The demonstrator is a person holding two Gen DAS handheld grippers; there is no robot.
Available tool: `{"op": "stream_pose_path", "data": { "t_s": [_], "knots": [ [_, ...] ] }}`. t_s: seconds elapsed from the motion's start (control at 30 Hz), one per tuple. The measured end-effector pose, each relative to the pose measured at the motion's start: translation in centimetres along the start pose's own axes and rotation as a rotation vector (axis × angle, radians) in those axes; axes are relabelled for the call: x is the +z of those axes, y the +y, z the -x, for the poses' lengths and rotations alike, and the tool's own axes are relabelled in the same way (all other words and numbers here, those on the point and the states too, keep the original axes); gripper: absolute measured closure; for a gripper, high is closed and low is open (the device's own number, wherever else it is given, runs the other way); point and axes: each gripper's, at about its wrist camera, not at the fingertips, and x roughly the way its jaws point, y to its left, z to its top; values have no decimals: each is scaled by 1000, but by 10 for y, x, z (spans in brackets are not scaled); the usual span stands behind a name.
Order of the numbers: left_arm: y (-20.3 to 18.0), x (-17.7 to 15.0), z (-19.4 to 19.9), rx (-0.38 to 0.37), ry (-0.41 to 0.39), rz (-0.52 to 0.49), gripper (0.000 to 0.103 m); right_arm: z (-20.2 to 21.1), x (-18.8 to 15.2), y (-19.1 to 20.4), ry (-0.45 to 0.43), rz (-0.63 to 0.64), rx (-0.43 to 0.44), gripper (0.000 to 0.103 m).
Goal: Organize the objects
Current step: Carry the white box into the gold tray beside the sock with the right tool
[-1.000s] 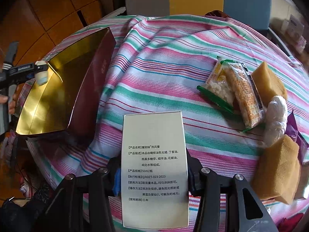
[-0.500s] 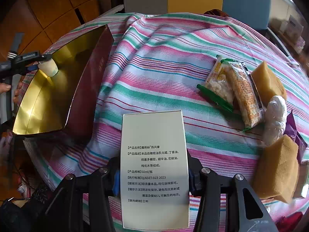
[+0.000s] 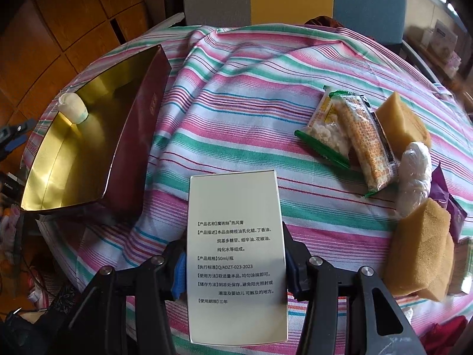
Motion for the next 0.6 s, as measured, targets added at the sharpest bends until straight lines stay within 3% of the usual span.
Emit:
{"op": "stream_pose_path", "data": {
  "t_s": [0.33, 0.6],
  "knots": [
    [-22, -25, 27, 63, -34, -63, 26, 3, -2, 6, -12, 15, -20, 52],
    [-27, -31, 34, 25, -36, -66, 26, 24, 7, 8, -61, -5, -10, 52]
  ]
}}
